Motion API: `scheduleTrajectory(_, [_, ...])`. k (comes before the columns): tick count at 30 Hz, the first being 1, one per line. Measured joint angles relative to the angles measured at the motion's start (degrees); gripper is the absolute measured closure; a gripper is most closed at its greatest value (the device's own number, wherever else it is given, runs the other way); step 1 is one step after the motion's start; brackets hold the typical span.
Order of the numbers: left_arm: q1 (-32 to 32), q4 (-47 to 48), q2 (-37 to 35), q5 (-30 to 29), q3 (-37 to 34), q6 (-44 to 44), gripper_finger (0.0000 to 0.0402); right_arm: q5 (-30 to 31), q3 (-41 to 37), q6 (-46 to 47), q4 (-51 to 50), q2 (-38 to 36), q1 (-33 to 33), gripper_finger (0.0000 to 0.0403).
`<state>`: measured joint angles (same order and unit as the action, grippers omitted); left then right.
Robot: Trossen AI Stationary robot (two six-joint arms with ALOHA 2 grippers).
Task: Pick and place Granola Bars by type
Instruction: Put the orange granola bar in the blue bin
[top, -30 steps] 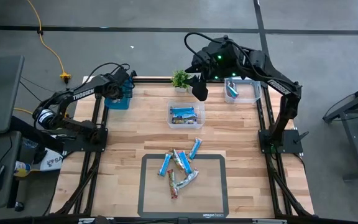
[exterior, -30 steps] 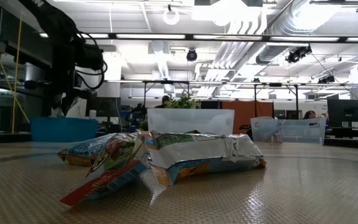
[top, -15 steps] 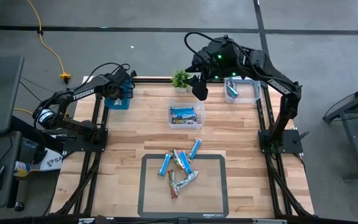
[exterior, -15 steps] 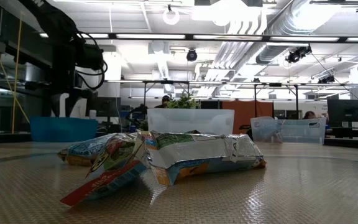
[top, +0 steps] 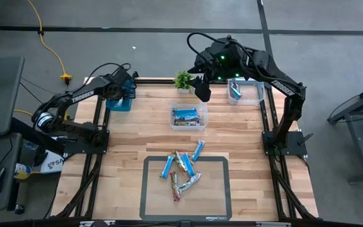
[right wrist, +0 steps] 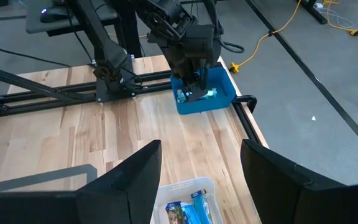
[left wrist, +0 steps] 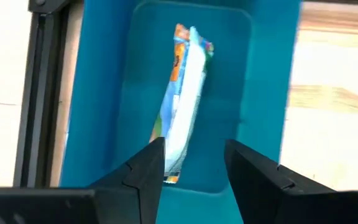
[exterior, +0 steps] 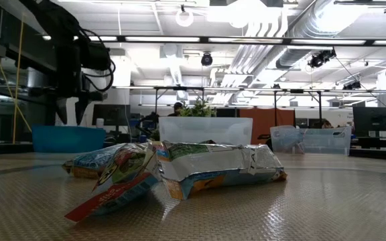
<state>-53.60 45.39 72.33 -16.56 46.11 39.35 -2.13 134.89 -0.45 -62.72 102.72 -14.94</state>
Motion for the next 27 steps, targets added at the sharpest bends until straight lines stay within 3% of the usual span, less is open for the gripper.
scheduleTrajectory(6, [0.00, -3.58, -6.10, 6.23, -0.08, -4.19, 0.0238, 0.00, 0.00, 0.00, -0.02, 0.00, 0.00, 0.0199])
scheduleTrajectory(9, [0.00, -12.13, -9.96, 17.71, -0.11, -12.93, 0.0238, -0.02, 0.00, 0.00, -0.09, 0.00, 0.00, 0.0199])
scheduleTrajectory(14, [0.07, -21.56, -14.72, 37.52, -0.09, -14.07, 0.0238, 0.15, 0.00, 0.00, -0.88, 0.00, -0.01, 0.0199])
scheduleTrajectory(17, [2.29, -23.32, -16.16, 45.47, -0.04, -14.86, 0.0238, 0.18, 0.00, 0.00, -1.50, 0.00, 0.00, 0.0199])
scheduleTrajectory(21, [7.69, -22.82, -17.16, 50.62, -0.04, -16.52, 0.0238, 0.22, 0.00, 0.00, -1.63, 0.00, -0.02, 0.0199])
scheduleTrajectory(27, [18.99, -22.38, -17.16, 50.77, -0.04, -14.83, 0.0238, 0.26, 0.00, 0.00, -2.03, -0.02, -0.04, 0.0199])
